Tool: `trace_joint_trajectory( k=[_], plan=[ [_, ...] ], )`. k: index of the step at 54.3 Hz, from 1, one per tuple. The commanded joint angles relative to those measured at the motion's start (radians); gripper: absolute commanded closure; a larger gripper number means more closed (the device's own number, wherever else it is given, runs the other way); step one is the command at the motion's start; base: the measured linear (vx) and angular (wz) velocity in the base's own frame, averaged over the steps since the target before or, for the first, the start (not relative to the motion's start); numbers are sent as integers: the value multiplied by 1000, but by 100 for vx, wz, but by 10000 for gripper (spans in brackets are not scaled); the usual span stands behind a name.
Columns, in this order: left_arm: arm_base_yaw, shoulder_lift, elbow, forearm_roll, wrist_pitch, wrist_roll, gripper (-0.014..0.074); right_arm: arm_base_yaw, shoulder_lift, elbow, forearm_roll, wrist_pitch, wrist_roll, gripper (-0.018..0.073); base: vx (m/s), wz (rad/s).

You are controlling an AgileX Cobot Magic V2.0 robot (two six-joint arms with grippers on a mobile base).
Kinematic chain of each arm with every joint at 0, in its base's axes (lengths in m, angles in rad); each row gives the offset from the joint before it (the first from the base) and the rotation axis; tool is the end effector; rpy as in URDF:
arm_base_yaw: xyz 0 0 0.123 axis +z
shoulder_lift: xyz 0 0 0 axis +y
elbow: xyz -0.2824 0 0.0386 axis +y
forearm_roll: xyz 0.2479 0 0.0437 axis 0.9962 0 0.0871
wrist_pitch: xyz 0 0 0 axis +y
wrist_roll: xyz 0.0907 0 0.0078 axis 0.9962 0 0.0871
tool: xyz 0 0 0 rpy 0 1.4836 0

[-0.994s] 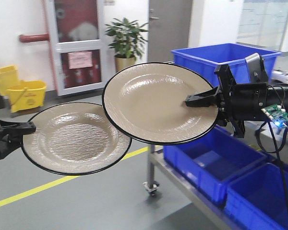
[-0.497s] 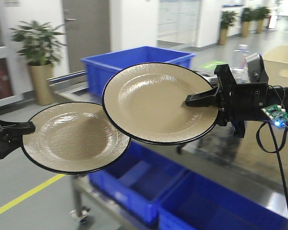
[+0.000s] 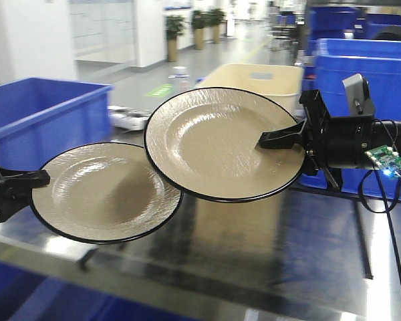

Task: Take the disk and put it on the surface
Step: 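Hold both plates raised while the base drives to the steel table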

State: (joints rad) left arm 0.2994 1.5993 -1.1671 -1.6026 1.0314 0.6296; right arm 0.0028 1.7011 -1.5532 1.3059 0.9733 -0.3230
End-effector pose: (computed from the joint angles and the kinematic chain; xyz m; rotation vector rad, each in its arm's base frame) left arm 0.3429 0.0241 0.3266 -0.4902 1.8991 -1.4242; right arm 0.3762 0.0738 0.3819 0.1846 2.0910 1.4178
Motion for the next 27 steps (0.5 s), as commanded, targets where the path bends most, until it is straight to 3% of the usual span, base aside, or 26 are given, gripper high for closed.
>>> trace_joint_trajectory(
  k=[1, 27],
  plan=[
    [-5, -54, -31, -182, 60, -15, 598, -3, -58, -42, 127, -11, -4, 564, 25, -75],
    [-5, -54, -31, -182, 61, -15, 596, -3, -58, -42, 127, -11, -4, 564, 20, -53]
  ],
)
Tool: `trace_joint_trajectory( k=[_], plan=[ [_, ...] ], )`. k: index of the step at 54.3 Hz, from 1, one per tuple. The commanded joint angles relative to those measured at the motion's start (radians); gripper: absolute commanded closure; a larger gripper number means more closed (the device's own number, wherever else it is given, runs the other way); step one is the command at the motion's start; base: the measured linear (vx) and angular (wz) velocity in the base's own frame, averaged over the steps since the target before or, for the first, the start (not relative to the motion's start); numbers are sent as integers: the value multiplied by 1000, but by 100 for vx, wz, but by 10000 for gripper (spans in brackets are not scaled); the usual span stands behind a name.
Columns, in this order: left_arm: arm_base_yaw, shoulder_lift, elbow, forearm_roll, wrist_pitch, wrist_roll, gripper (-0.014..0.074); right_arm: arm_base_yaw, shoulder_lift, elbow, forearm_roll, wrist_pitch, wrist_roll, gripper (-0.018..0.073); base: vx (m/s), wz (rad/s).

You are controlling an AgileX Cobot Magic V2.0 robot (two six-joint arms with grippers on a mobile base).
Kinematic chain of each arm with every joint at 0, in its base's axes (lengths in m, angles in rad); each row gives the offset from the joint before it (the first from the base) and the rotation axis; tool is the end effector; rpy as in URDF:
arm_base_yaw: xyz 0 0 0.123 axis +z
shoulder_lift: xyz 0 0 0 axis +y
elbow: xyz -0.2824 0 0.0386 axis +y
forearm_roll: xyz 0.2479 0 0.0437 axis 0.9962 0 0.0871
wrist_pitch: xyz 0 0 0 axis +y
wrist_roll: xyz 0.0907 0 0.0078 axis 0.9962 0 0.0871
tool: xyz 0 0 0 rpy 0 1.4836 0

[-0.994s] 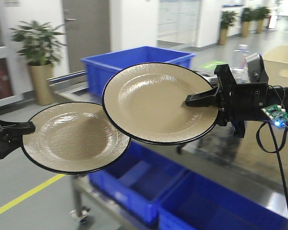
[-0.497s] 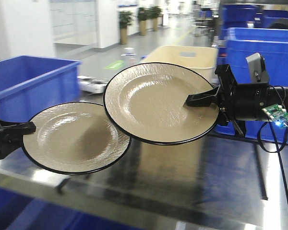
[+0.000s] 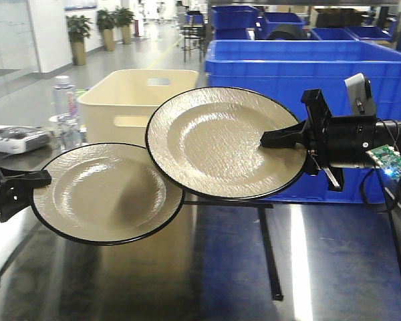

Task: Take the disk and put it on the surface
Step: 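Hold both plates raised while the base drives to the steel table, then lower the left gripper's plate onto the table and release it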

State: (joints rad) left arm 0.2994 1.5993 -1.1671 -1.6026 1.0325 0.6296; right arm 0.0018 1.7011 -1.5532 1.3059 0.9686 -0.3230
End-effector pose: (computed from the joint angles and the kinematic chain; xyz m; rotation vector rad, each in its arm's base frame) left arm 0.3429 0.0240 0.3266 -0.4894 1.8993 -1.4252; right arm 0.3766 0.0732 0.3819 0.1892 2.0881 1.4140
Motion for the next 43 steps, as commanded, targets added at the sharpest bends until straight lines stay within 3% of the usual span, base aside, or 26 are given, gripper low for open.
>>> trace_joint_trajectory(
  k=[1, 43],
  plan=[
    [-5, -54, -31, -182, 59, -15, 596, -2, -58, -42, 127, -6, -4, 564, 15, -33],
    [-5, -54, -31, -182, 59, -15, 595, -2, -58, -42, 127, -6, -4, 564, 6, -14]
  ],
)
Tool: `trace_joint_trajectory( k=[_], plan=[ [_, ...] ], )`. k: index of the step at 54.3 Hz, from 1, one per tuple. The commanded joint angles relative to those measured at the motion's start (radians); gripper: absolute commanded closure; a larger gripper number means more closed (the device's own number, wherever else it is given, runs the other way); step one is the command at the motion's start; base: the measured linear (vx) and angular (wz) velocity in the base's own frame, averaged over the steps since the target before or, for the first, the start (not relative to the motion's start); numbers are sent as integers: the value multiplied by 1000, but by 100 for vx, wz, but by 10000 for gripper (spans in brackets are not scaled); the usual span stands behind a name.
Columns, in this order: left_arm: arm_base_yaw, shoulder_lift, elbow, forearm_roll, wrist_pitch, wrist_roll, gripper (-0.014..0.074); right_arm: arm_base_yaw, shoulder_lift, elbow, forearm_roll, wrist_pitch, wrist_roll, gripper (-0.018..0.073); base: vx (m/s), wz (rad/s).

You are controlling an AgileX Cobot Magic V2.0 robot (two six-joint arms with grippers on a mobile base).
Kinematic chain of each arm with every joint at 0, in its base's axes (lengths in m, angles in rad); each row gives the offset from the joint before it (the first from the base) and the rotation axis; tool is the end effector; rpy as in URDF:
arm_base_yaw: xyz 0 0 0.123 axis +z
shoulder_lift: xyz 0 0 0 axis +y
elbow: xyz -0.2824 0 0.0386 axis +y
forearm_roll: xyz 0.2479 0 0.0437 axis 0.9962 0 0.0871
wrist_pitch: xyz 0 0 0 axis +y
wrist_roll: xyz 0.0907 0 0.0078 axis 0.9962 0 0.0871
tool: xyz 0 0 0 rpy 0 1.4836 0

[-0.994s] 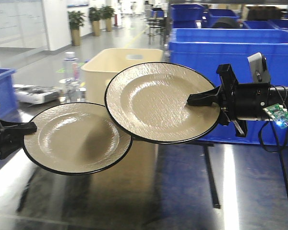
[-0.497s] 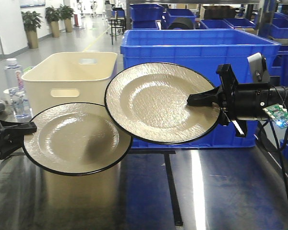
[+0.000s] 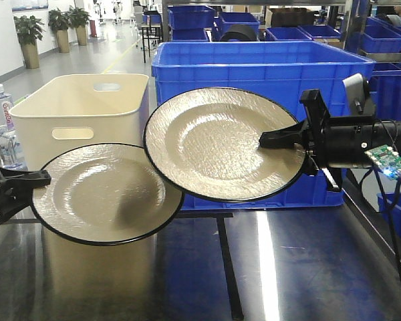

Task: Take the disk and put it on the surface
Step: 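Lower the left gripper's plate onto the table and release it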

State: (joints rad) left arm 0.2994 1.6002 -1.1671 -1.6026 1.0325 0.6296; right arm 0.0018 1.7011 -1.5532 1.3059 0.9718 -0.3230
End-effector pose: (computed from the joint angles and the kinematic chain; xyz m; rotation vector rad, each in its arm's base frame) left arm 0.3430 0.0241 0.3263 -0.4902 1.8998 -1.4255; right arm 0.3764 0.0733 0.3819 0.1868 2.0898 1.4162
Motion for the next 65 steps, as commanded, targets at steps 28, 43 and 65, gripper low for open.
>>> trace_joint_trajectory(
  k=[28, 43, 65],
  plan=[
    [-5, -55, -31, -181, 59, -15, 595, -2, -58, -42, 139, -18, -4, 564, 0, 0],
    [-5, -55, -31, -178, 54, -17, 595, -2, -58, -42, 140, -36, -4, 564, 0, 0],
    [-57, -53, -24, 260, -74, -124, 595, -2, -58, -42, 143, -45, -4, 564, 0, 0]
  ],
)
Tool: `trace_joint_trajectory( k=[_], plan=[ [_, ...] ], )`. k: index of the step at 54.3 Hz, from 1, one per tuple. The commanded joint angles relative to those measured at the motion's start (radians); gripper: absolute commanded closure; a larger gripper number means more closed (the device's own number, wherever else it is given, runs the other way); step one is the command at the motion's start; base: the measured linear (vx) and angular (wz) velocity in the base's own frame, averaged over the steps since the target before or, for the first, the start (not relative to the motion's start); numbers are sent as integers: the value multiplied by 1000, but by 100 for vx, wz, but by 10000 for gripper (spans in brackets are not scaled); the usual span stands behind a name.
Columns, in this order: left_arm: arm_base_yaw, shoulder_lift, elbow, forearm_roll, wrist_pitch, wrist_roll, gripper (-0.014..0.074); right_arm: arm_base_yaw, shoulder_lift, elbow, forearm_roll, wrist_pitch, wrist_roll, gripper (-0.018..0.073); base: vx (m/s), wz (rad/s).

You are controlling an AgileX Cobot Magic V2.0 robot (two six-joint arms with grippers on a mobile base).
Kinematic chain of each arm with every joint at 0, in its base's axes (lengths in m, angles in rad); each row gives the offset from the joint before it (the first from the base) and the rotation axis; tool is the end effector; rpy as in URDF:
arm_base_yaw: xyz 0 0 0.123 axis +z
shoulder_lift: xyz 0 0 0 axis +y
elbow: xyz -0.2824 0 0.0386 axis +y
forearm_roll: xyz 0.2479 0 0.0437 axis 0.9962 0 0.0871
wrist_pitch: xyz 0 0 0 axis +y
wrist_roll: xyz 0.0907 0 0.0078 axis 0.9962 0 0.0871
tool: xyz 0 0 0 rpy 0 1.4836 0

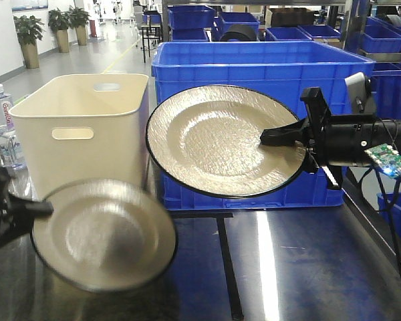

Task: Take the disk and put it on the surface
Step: 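Lower the left gripper's plate onto the table and release it, then lower the right gripper's plate onto the first plate and release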

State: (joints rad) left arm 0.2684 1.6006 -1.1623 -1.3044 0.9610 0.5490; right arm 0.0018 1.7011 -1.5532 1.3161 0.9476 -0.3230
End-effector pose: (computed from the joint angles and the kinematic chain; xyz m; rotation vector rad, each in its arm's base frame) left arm 0.3393 0.0186 0.3021 -0.4430 2.1670 -1.1981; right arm 0.3783 0.0723 0.3829 0.2100 2.0700 1.4103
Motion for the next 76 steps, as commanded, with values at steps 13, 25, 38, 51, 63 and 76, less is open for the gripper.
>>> trace_joint_trajectory(
  k=[13, 25, 38, 51, 63, 76],
  plan=[
    [-71, -21, -29, 54, -24, -81, 595, -2, -58, -42, 133, -32, -4, 564, 0, 0],
    [-71, 10, -29, 242, -46, -123, 576, -2, -58, -42, 132, -35, -3, 562, 0, 0],
    [-71, 31, -29, 421, -64, -224, 407, -2, -58, -42, 133, -35, -3, 562, 0, 0],
    [-71, 31, -29, 422, -69, -221, 113, -2, -58, -42, 131, -26, -3, 561, 0, 0],
    [-47, -1, -35, 457, -75, -221, -3, -2, -58, -42, 129, -8, -4, 561, 0, 0],
    [6, -166, -35, 456, -73, -221, 15, 30, -58, -42, 116, -23, -3, 567, 0, 0]
  ],
)
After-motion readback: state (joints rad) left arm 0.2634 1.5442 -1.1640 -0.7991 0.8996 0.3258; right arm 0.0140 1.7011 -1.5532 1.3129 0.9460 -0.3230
